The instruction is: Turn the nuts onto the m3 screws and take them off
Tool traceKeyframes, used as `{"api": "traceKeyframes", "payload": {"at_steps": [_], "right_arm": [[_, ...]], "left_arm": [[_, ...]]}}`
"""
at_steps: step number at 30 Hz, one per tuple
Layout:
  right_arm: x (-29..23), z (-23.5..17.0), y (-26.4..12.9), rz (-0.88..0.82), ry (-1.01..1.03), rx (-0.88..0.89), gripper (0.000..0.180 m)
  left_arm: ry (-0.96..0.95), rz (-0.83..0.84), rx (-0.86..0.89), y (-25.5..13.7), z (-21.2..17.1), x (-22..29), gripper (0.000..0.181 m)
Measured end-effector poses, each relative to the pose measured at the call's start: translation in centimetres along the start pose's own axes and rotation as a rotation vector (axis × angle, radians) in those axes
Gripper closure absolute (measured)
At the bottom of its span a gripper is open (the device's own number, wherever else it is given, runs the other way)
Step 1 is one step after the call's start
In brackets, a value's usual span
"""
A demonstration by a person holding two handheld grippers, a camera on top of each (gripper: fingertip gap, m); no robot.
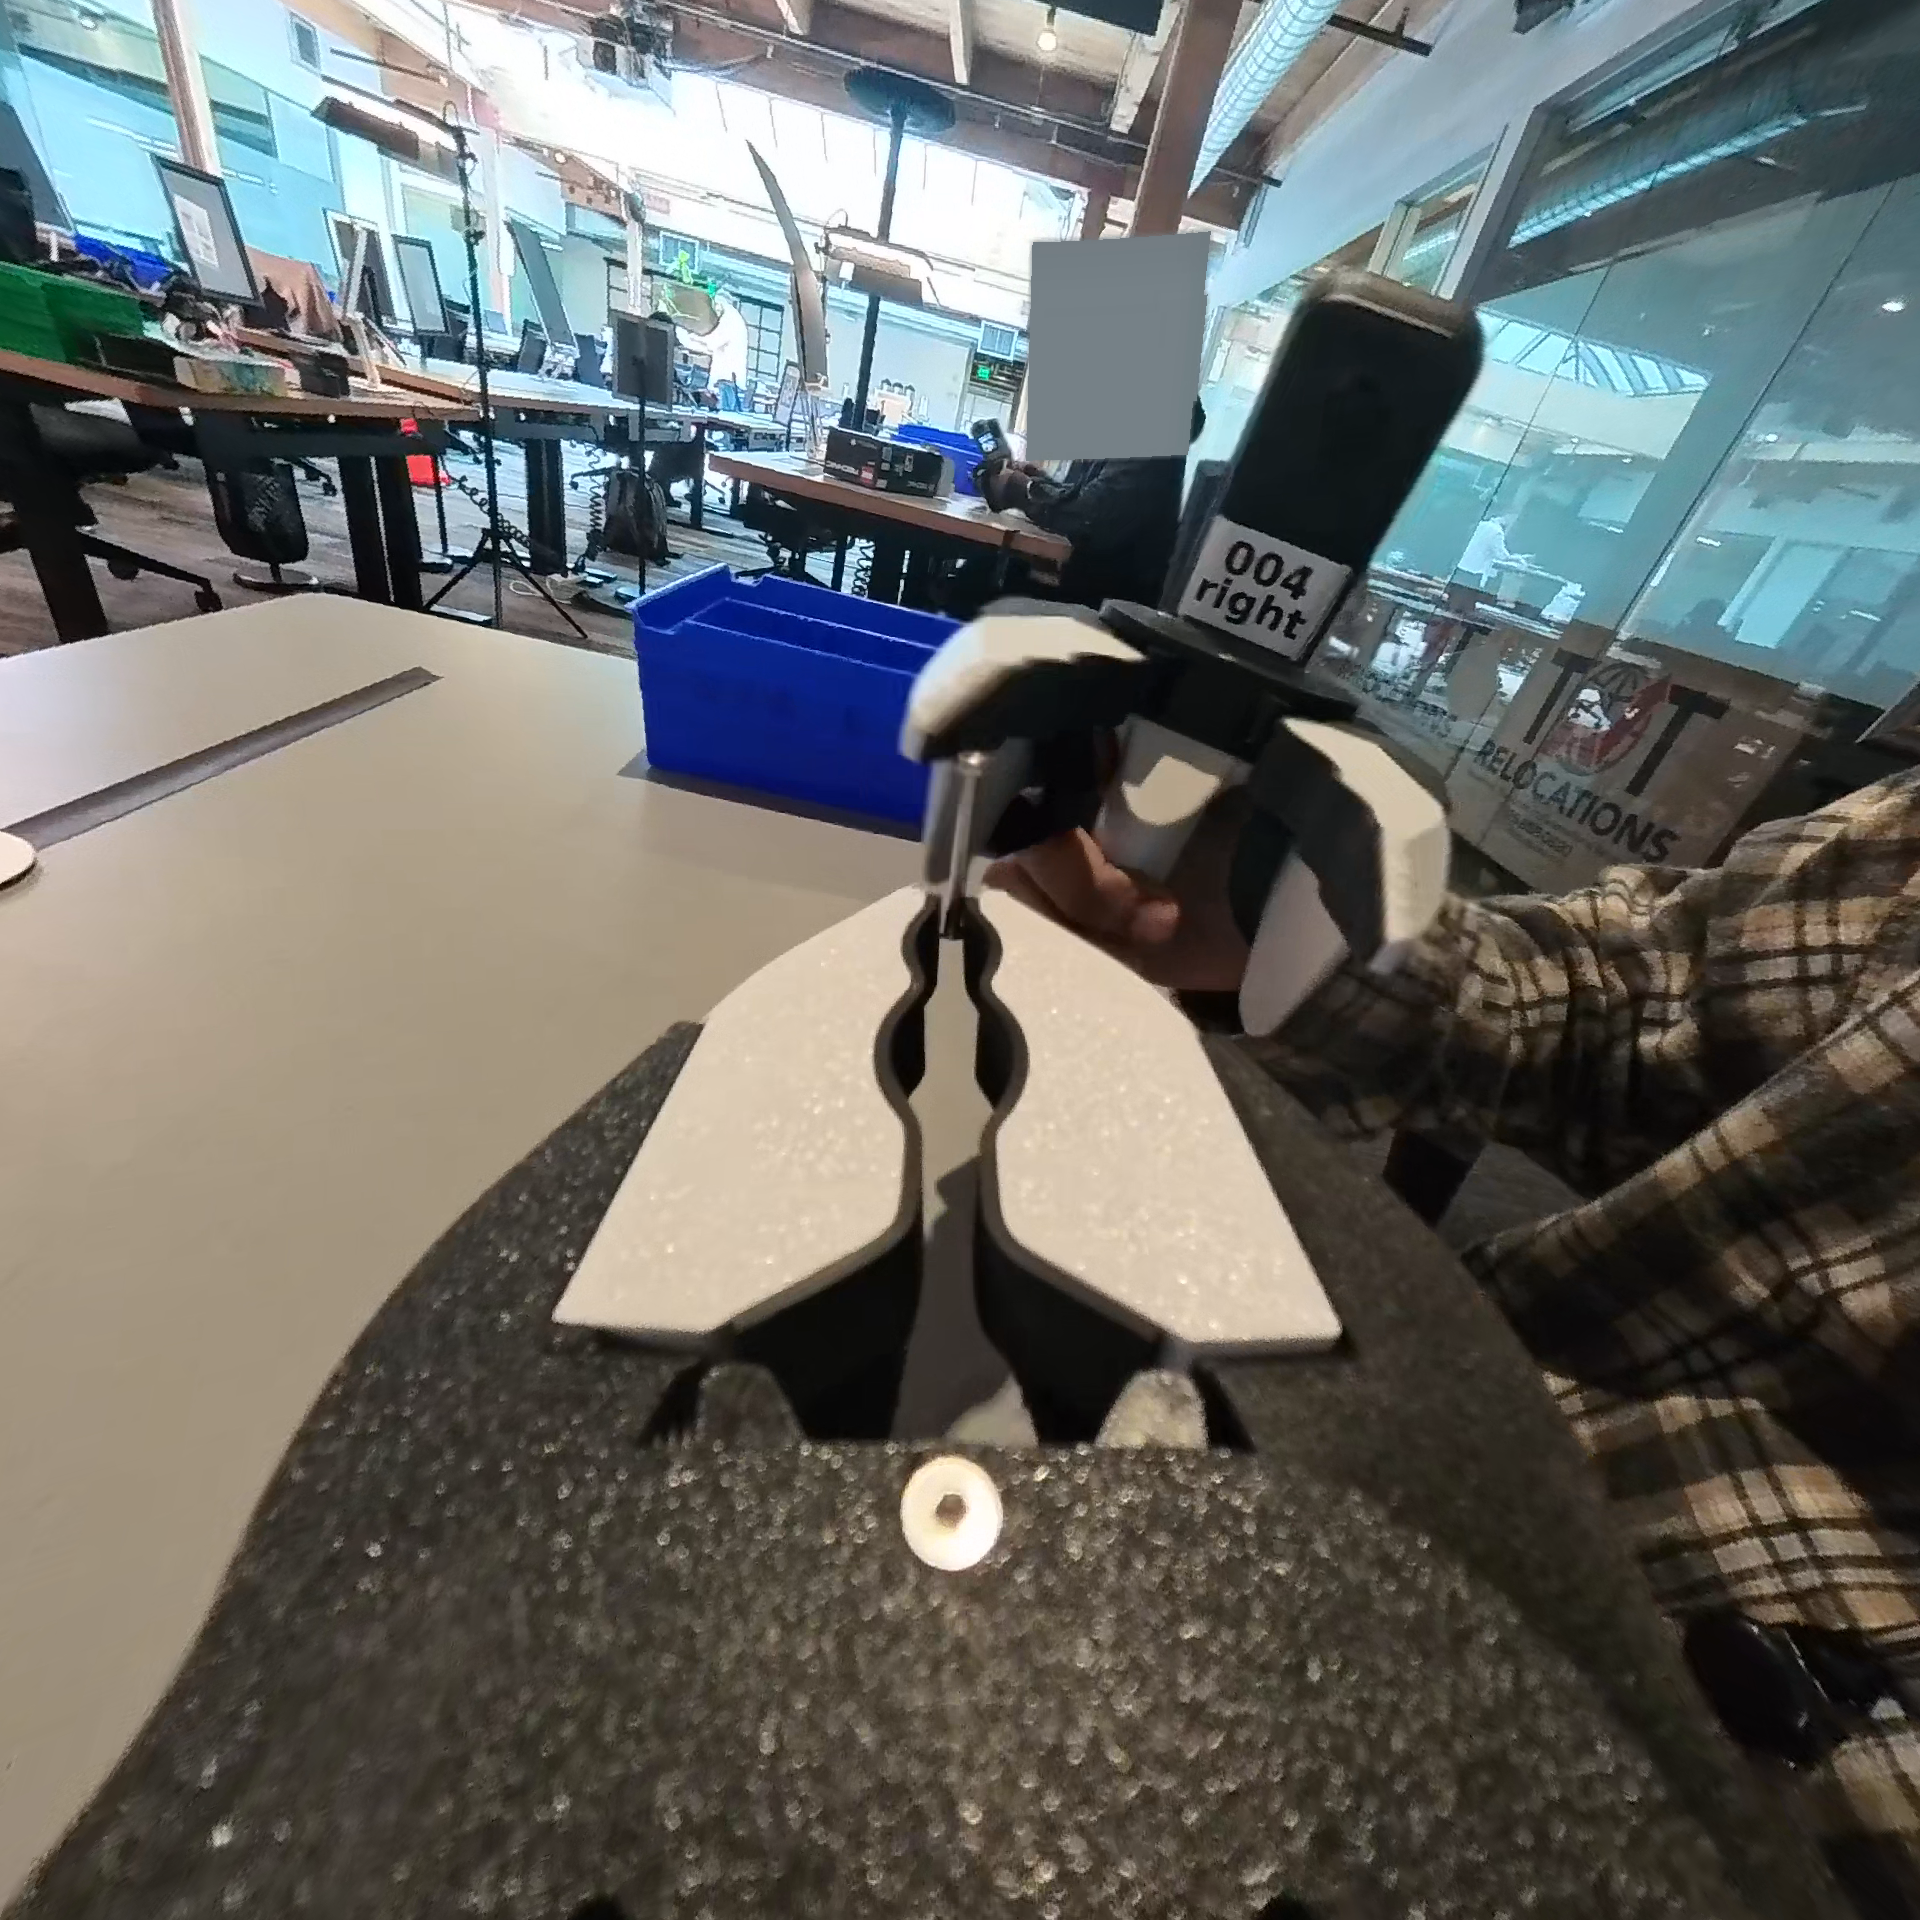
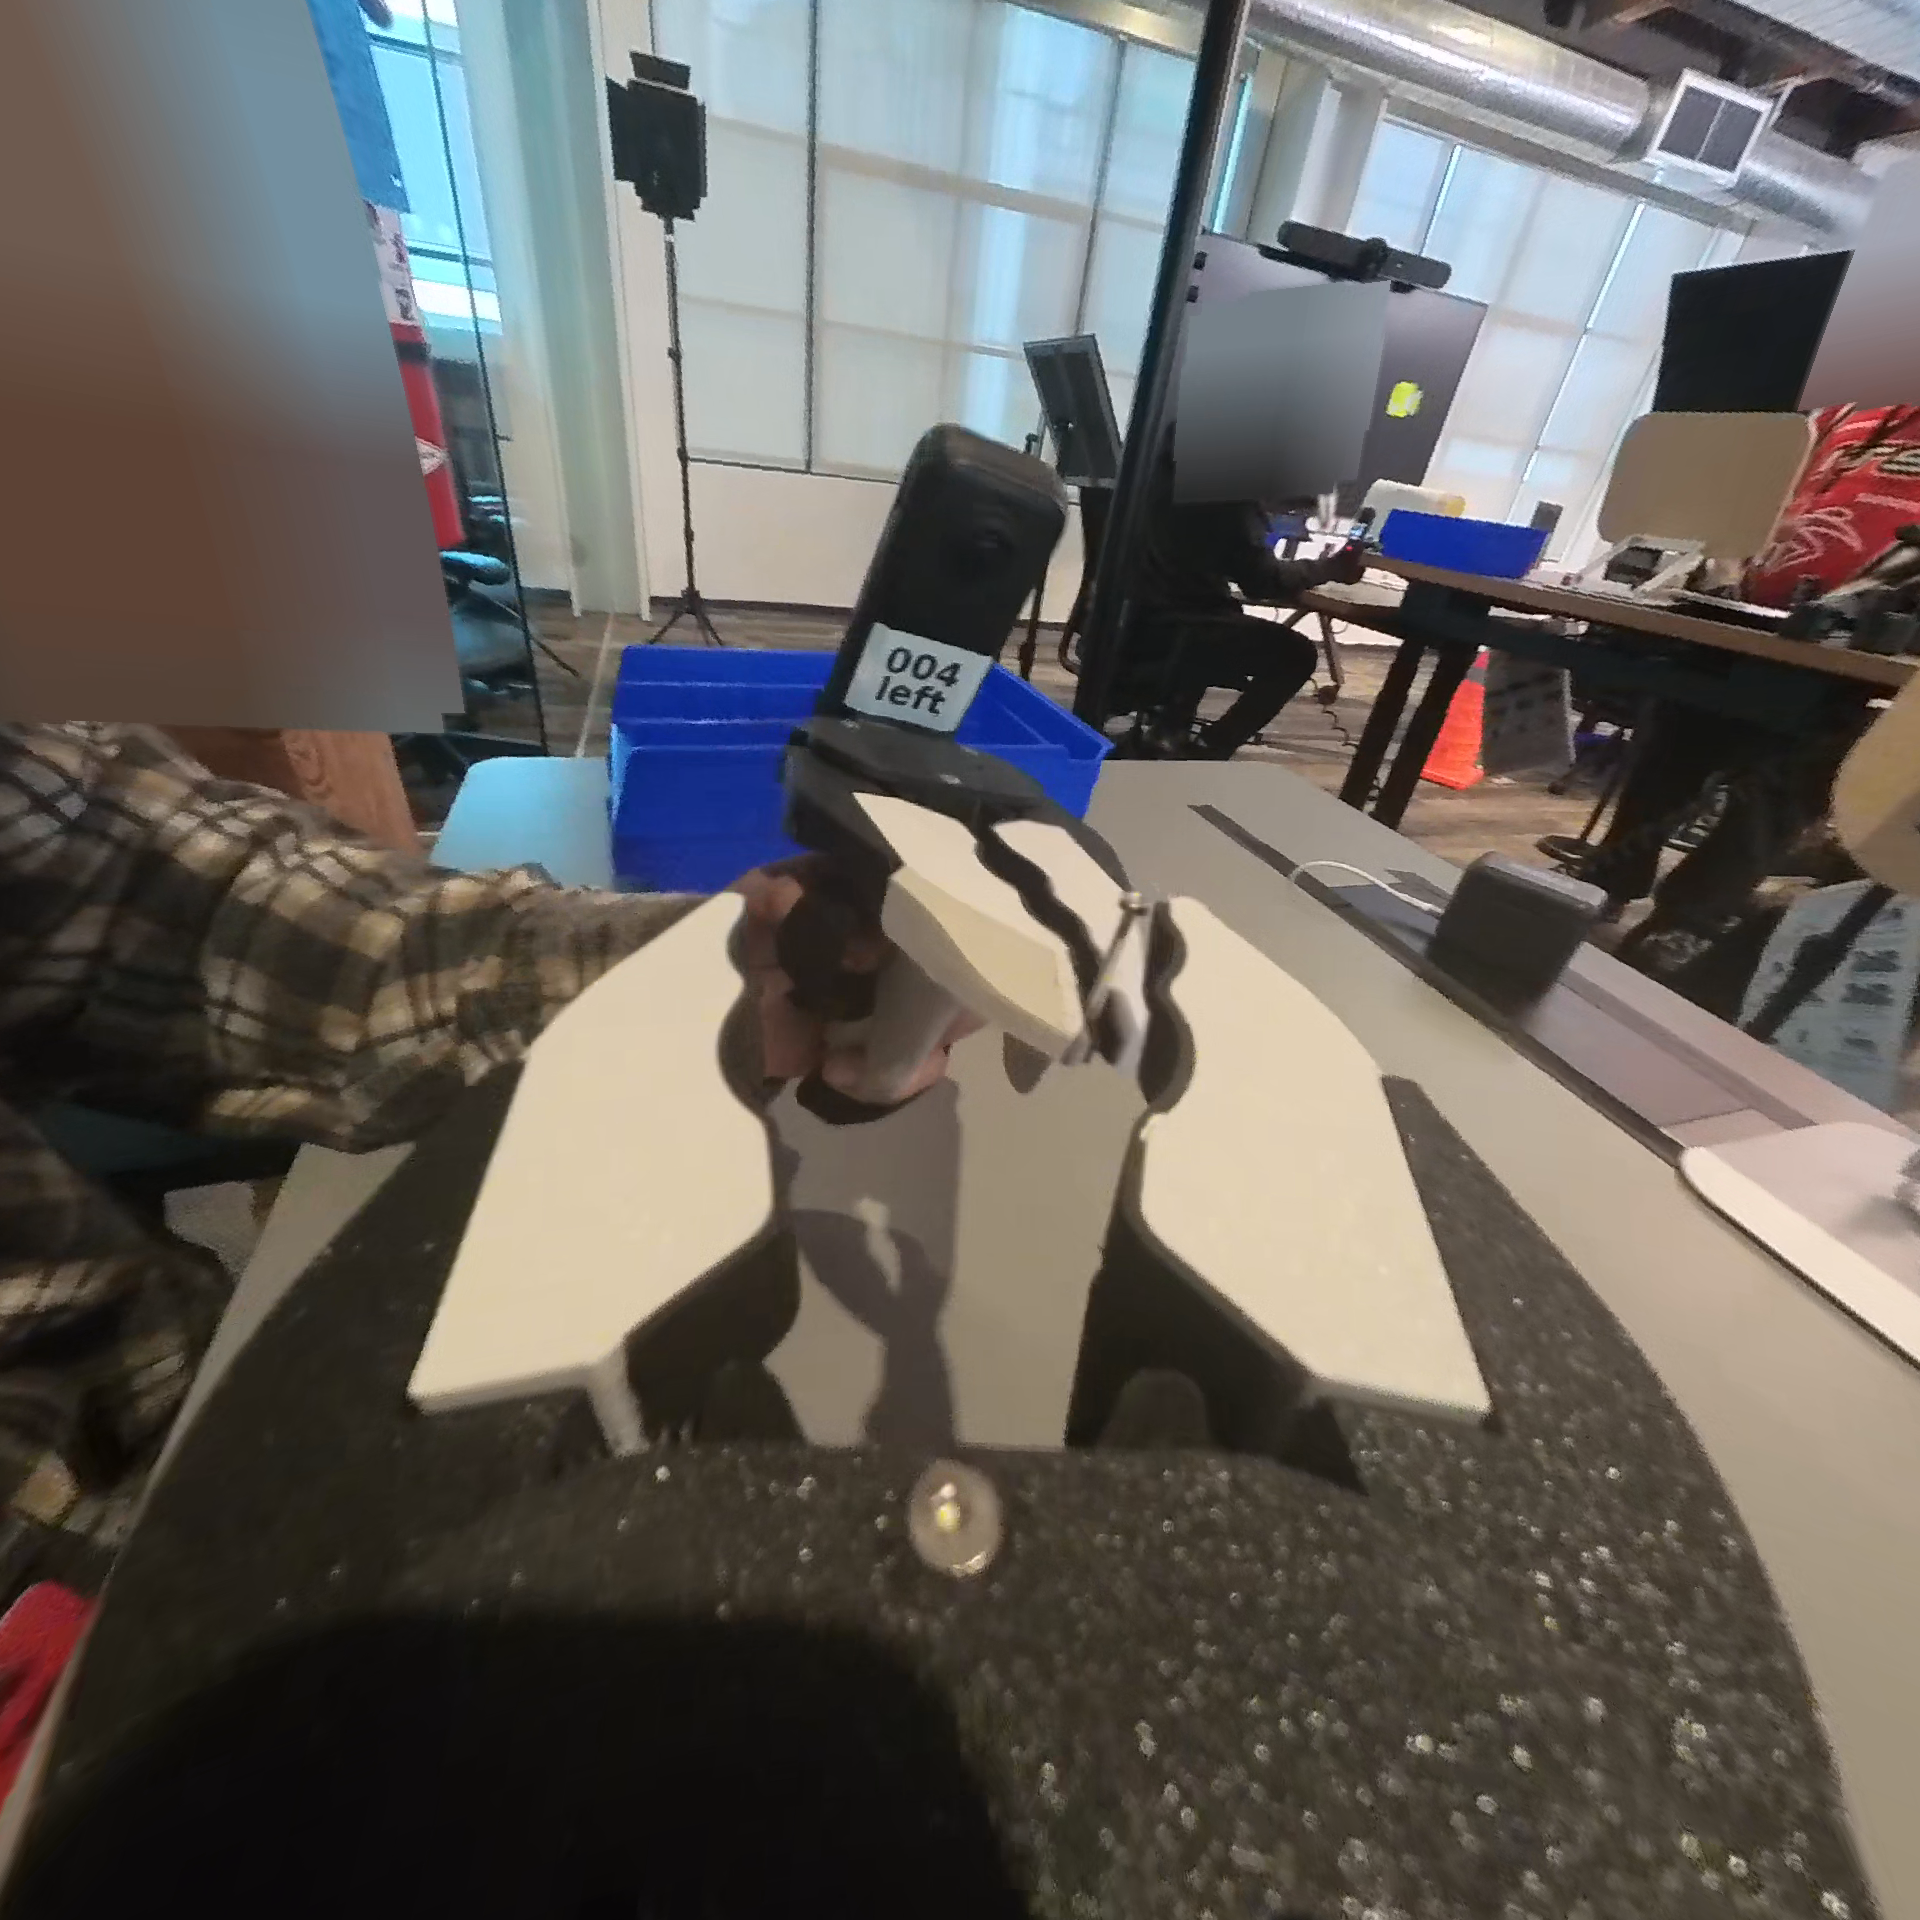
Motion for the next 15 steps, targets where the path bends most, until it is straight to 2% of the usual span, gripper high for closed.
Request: {"api": "traceKeyframes", "payload": {"at_steps": [2,7,12,15], "right_arm": [[0.5,0.3,-0.1,-0.026,0.015,0.008,0.104],[0.0,0.5,0.6,0.047,0.007,-0.008,0.105],[-0.2,0.3,-0.1,-0.008,0.001,-0.014,0.105],[0.2,0.6,0.3,0.007,0.028,-0.001,0.098]], "left_arm": [[0.009,-0.010,0.000,0.1,0.0,0.2,0.177],[0.005,-0.006,0.008,0.0,0.1,0.1,0.177],[0.005,-0.011,0.009,-0.1,0.1,0.1,0.177],[0.013,-0.016,0.006,0.1,0.2,0.3,0.177]]}}
Point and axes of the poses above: each gripper's, where its closed fingertips meet, y out along the fingers, z out of its top, x = y × z across the jaws, the point moved 9 cm from there along -y, back along the fingers, and after that the axes turned 11 degrees about -x, right-handed, at the moved point
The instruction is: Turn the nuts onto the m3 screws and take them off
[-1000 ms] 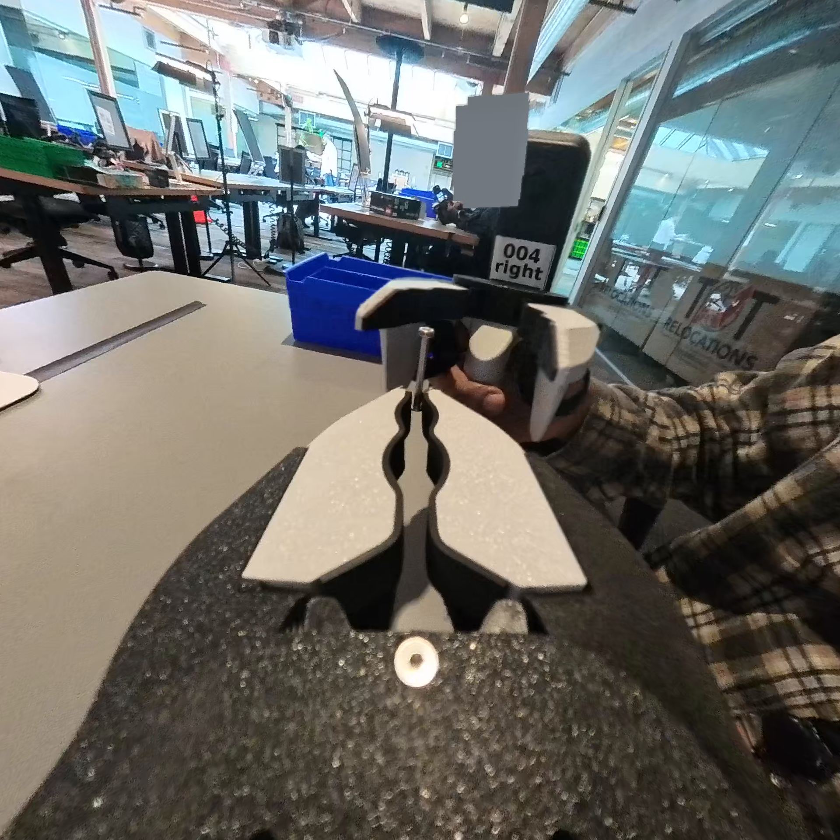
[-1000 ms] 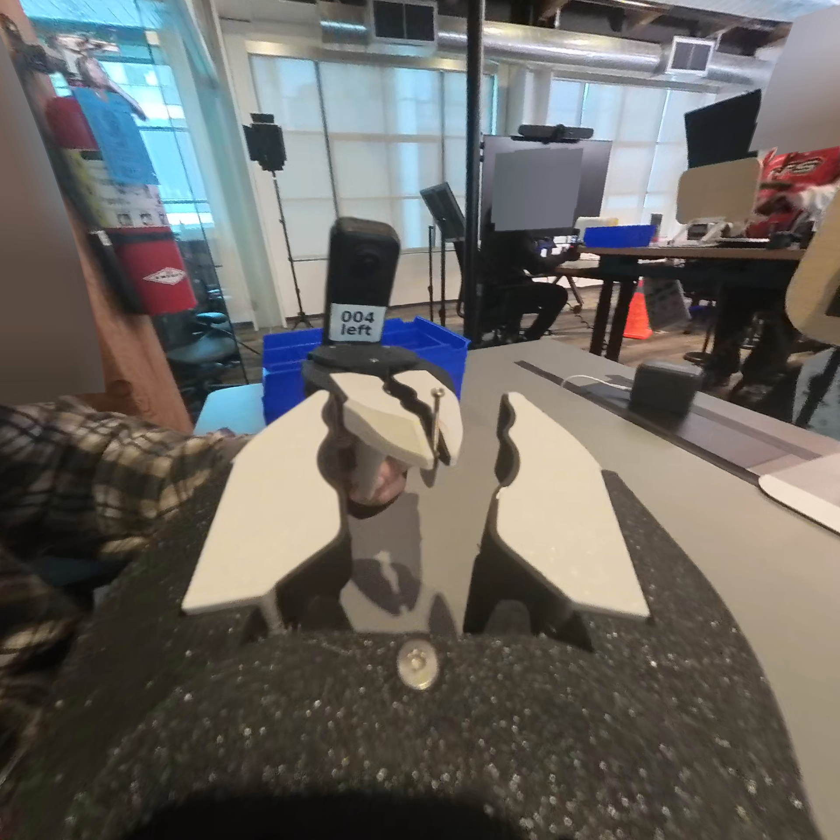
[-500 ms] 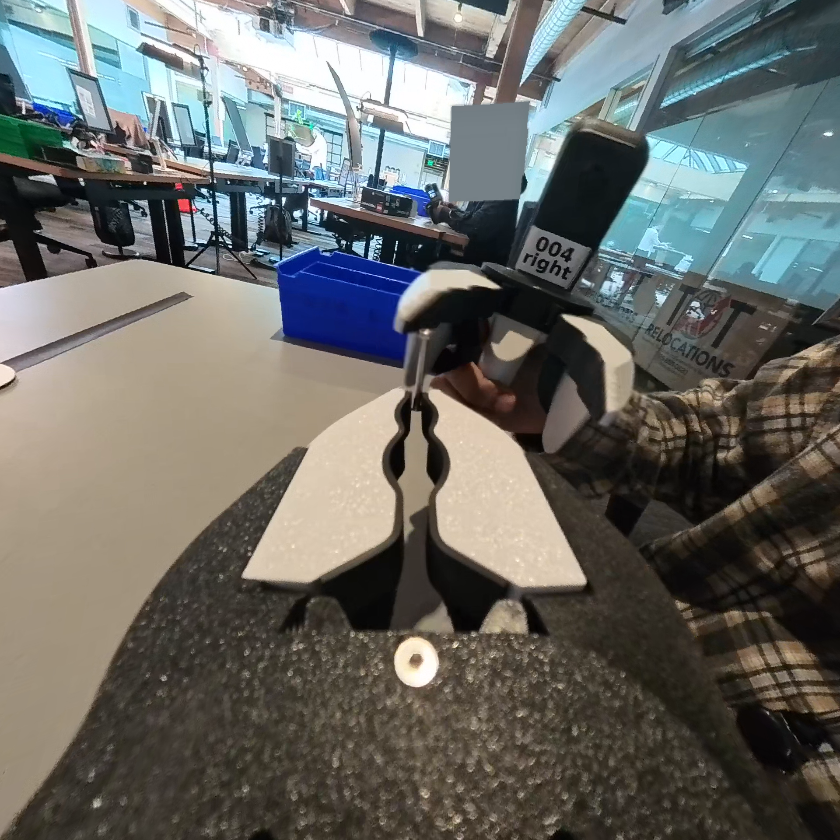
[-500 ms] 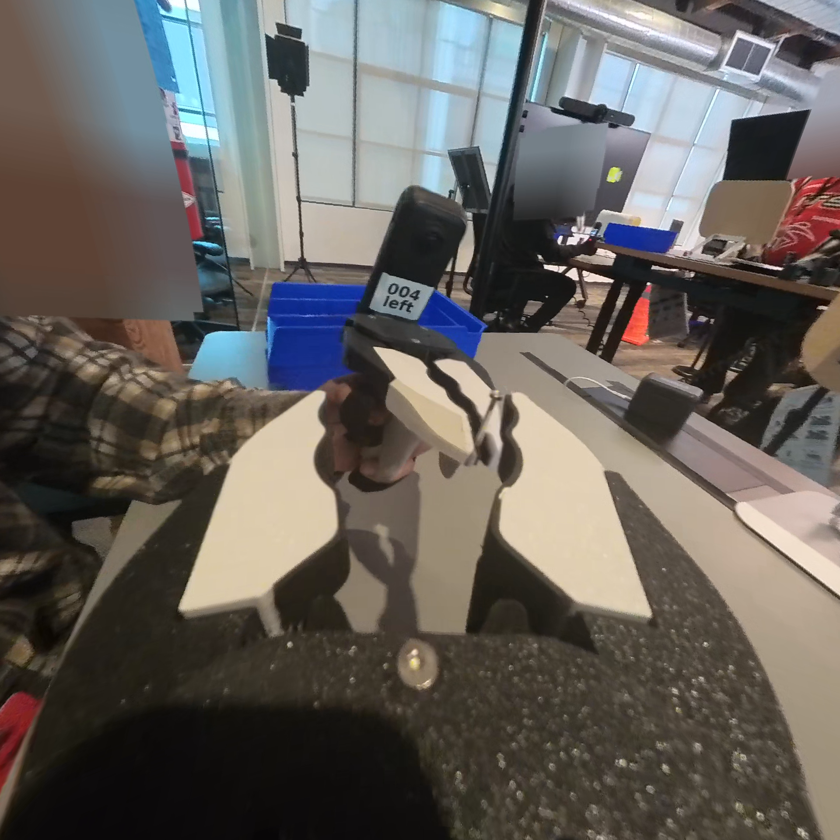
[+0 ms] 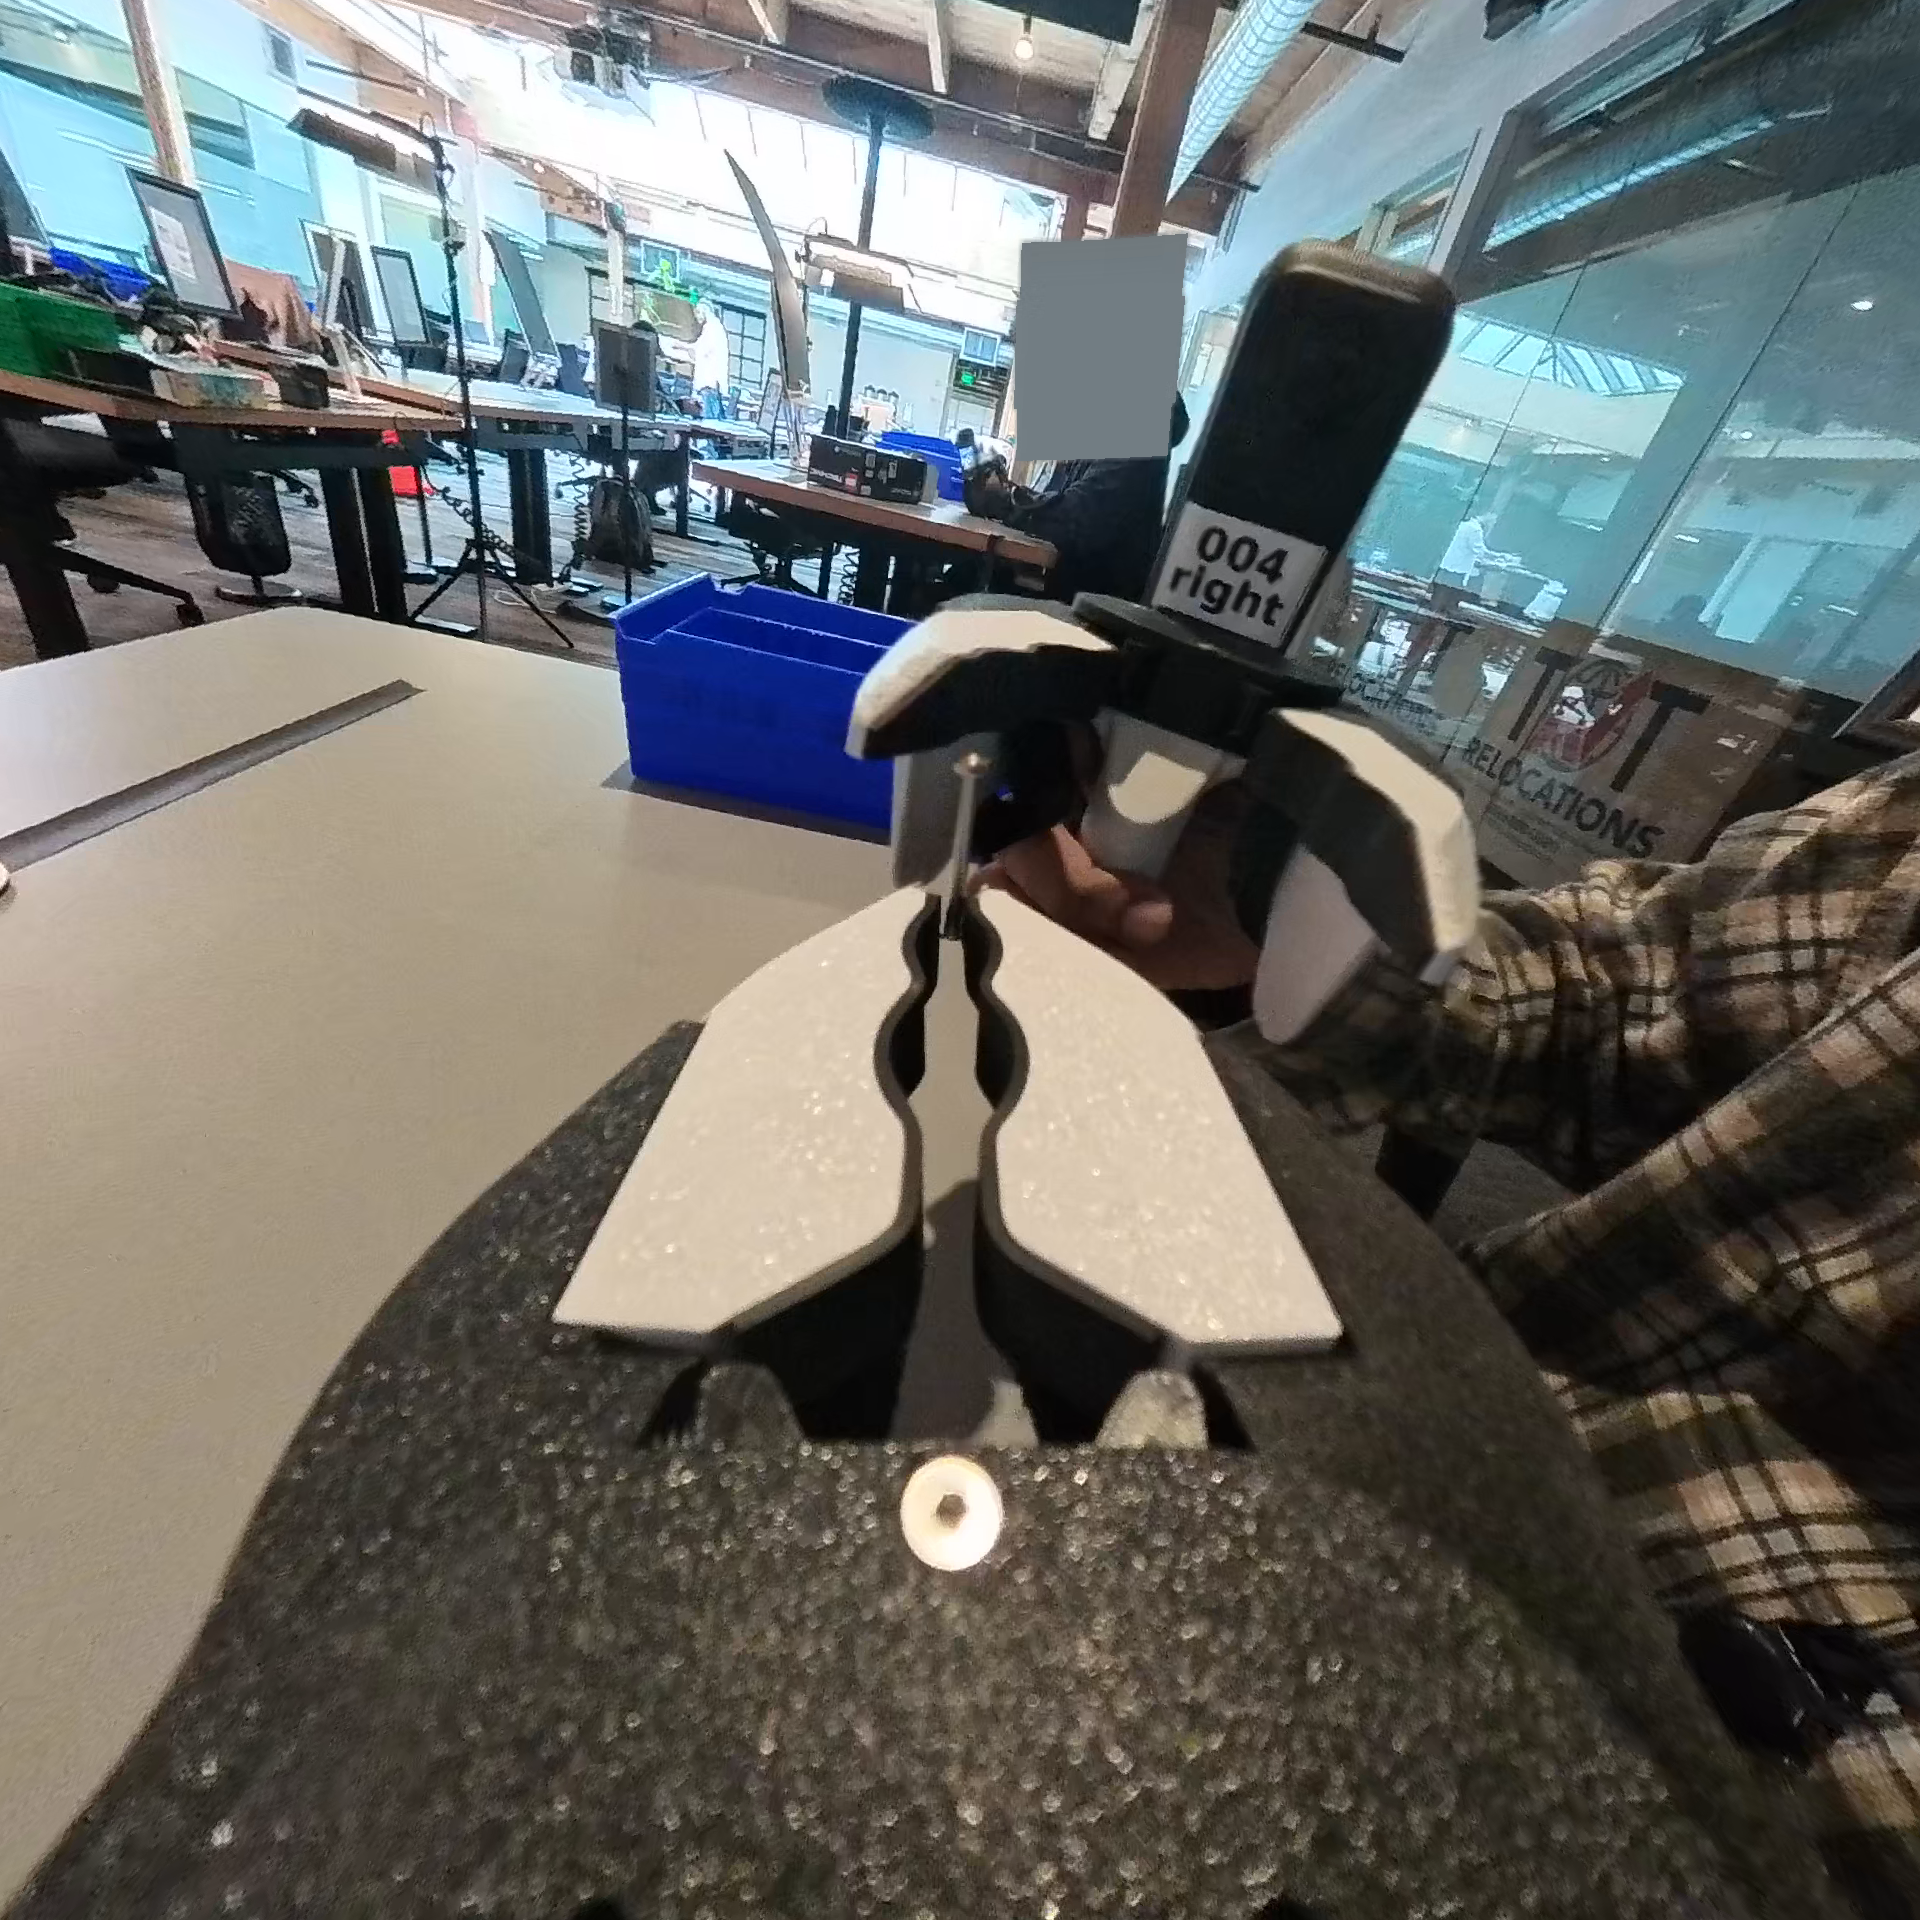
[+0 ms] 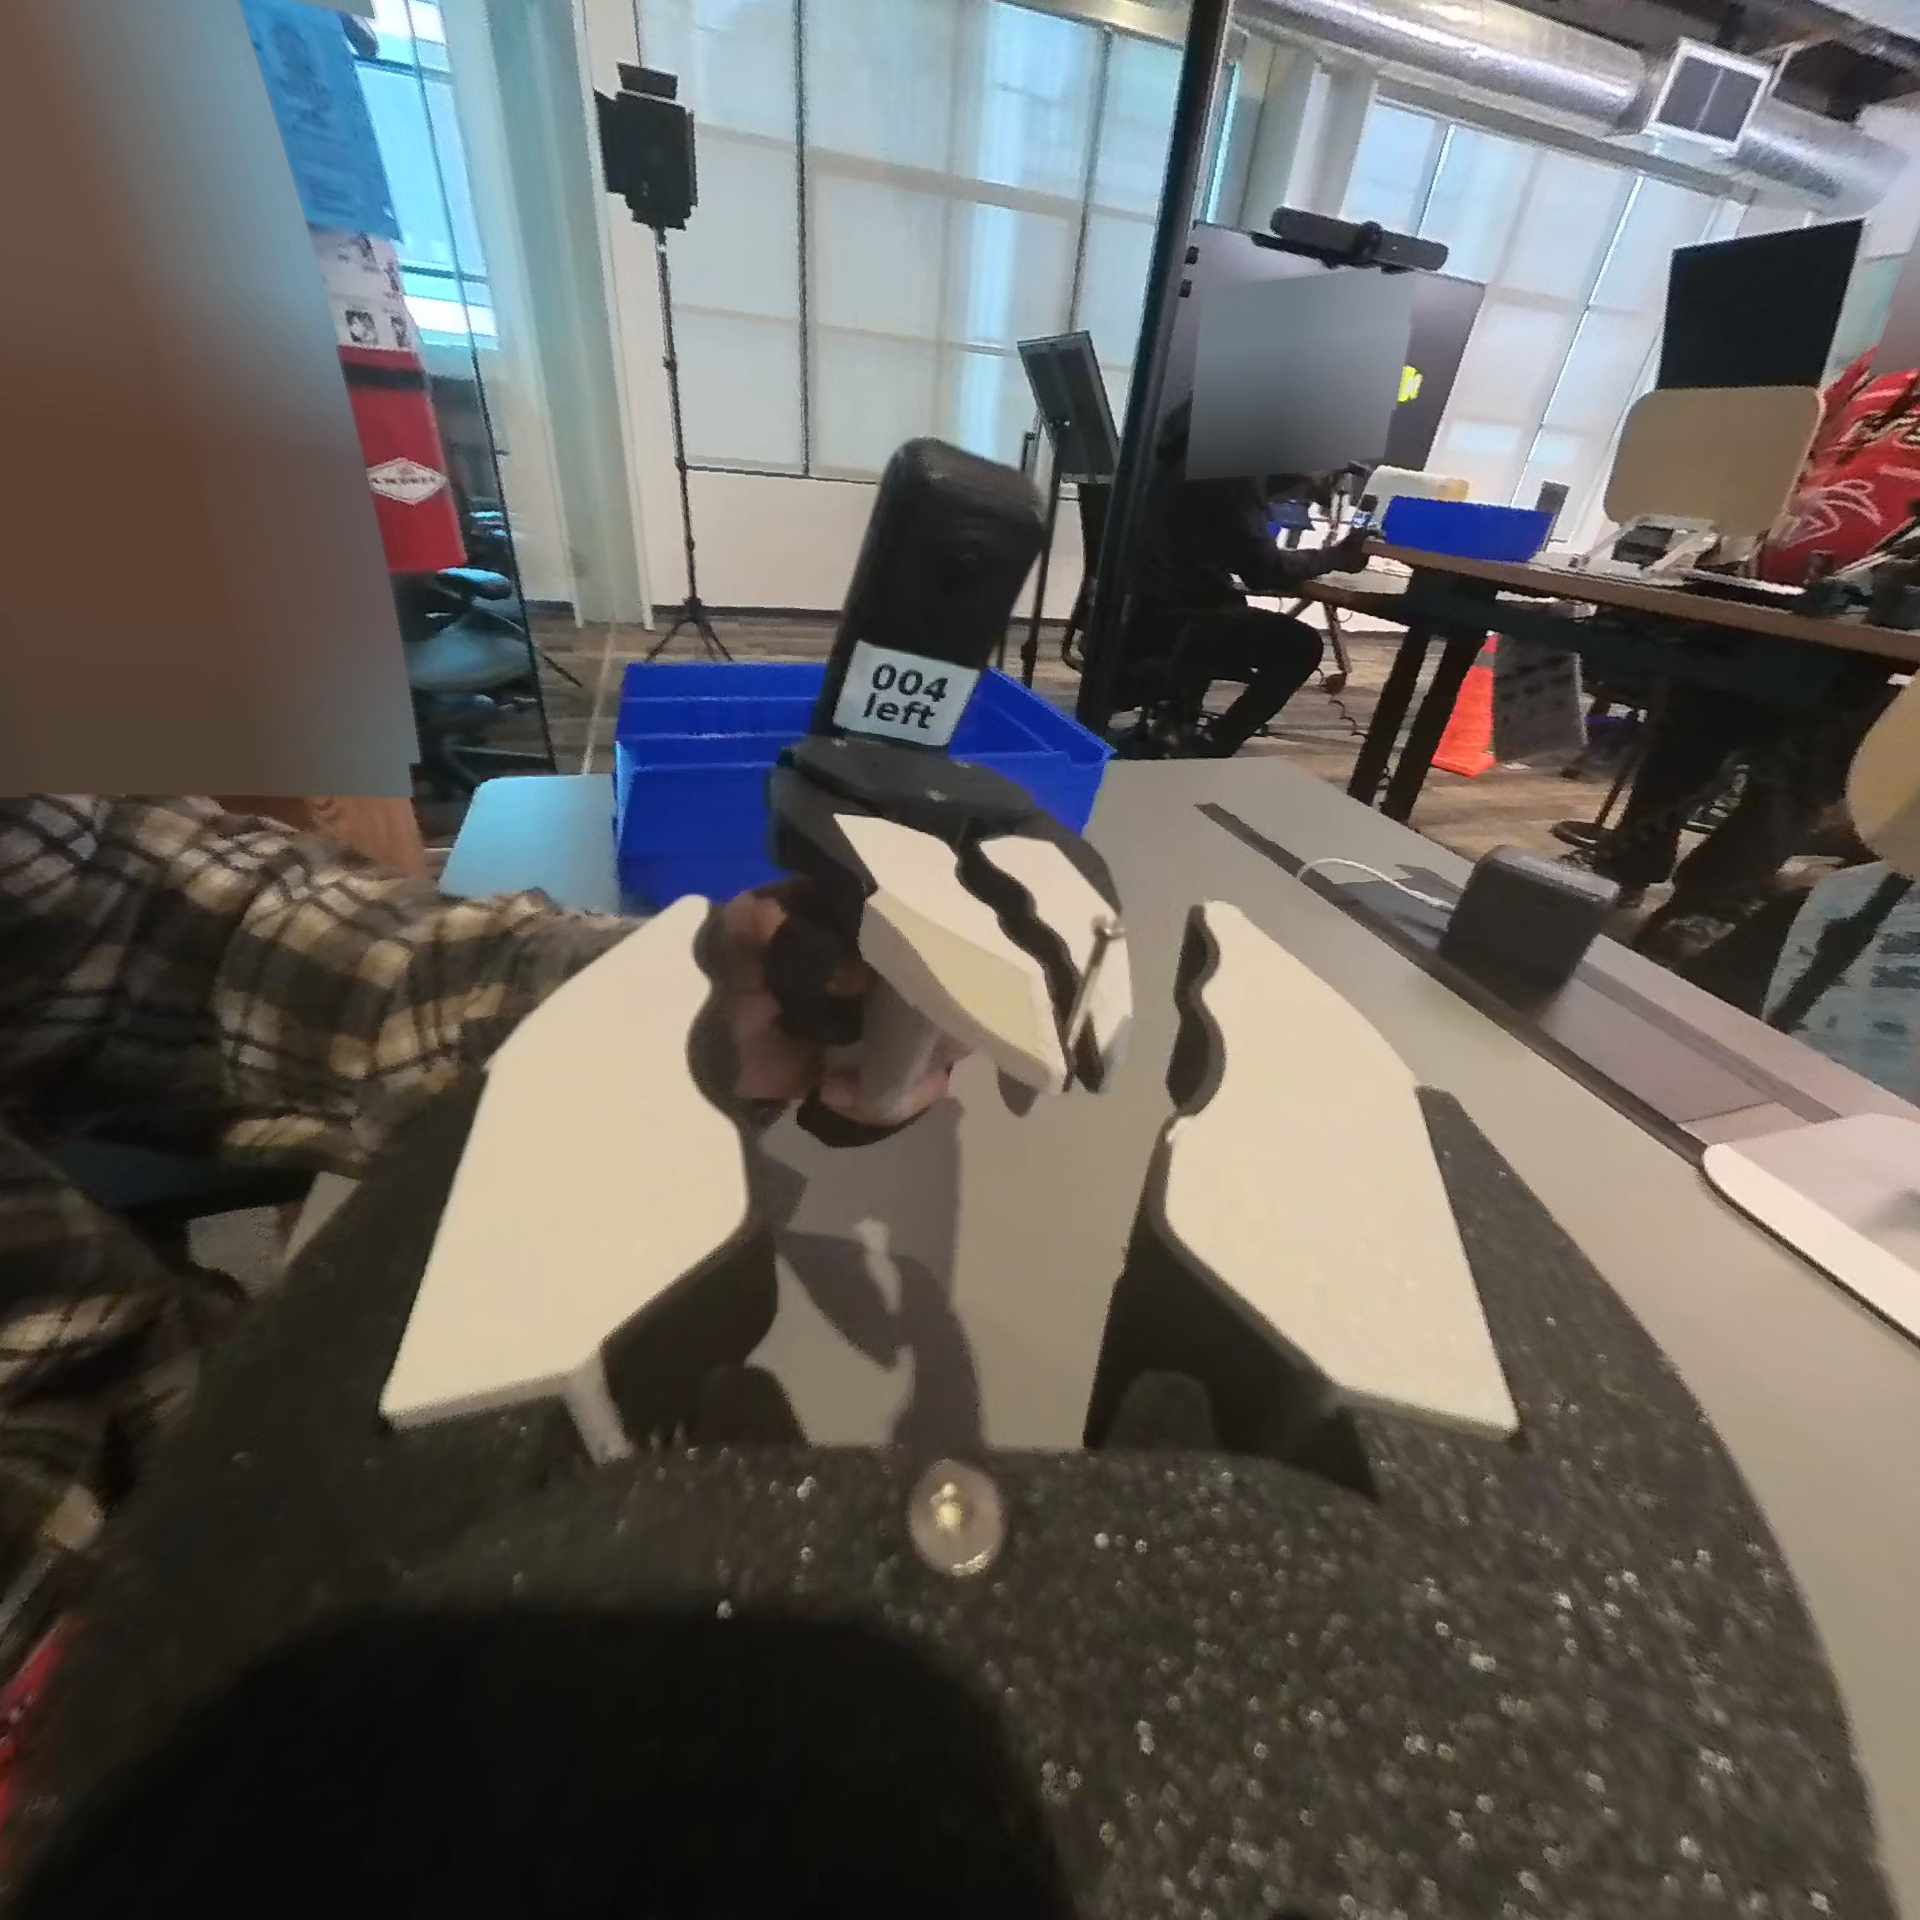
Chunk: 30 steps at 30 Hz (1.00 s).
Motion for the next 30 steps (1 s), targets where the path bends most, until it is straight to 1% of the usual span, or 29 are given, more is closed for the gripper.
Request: {"api": "traceKeyframes", "payload": {"at_steps": [3,5,6,7,9,12,14,16,18,21,25,27,29,30], "right_arm": [[-0.4,0.1,0.5,0.042,-0.001,-0.008,0.100],[-0.7,-0.1,0.2,0.016,-0.016,-0.015,0.098],[-0.8,-0.2,-0.1,0.017,-0.024,-0.016,0.105],[-0.7,-0.1,-0.3,0.011,-0.016,-0.008,0.105],[-0.2,0.0,-0.3,-0.012,0.004,0.001,0.098],[0.1,0.2,0.5,0.025,0.025,0.003,0.094],[-0.3,0.1,0.8,0.065,0.029,-0.002,0.097],[-0.7,-0.1,0.6,0.050,0.019,-0.005,0.094],[-0.7,-0.2,0.0,0.030,0.016,0.006,0.098],[0.0,0.1,0.1,0.028,0.054,0.034,0.094],[-0.5,0.2,0.8,0.084,0.055,0.016,0.094],[-0.7,0.1,0.3,0.057,0.045,0.018,0.093],[-0.7,0.2,-0.2,0.032,0.038,0.032,0.096],[-0.5,0.3,-0.3,0.018,0.044,0.038,0.094]], "left_arm": [[-0.015,0.018,0.007,-0.3,0.0,-0.3,0.177],[-0.030,0.023,0.013,-0.5,-0.1,-0.6,0.177],[-0.034,0.022,0.016,-0.6,0.0,-0.7,0.177],[-0.033,0.017,0.016,-0.6,0.0,-0.6,0.177],[-0.023,0.006,0.014,-0.4,0.0,-0.4,0.177],[-0.008,-0.004,0.012,-0.2,0.1,-0.1,0.177],[-0.014,0.003,0.014,-0.3,0.1,-0.2,0.177],[-0.026,0.008,0.019,-0.6,0.0,-0.5,0.177],[-0.028,0.006,0.021,-0.6,0.0,-0.5,0.177],[-0.013,-0.005,0.014,-0.2,0.1,-0.1,0.177],[-0.022,0.002,0.019,-0.3,0.0,-0.3,0.177],[-0.033,0.008,0.025,-0.6,0.1,-0.5,0.177],[-0.035,0.008,0.026,-0.7,0.1,-0.6,0.177],[-0.032,0.005,0.027,-0.6,0.1,-0.5,0.177]]}}
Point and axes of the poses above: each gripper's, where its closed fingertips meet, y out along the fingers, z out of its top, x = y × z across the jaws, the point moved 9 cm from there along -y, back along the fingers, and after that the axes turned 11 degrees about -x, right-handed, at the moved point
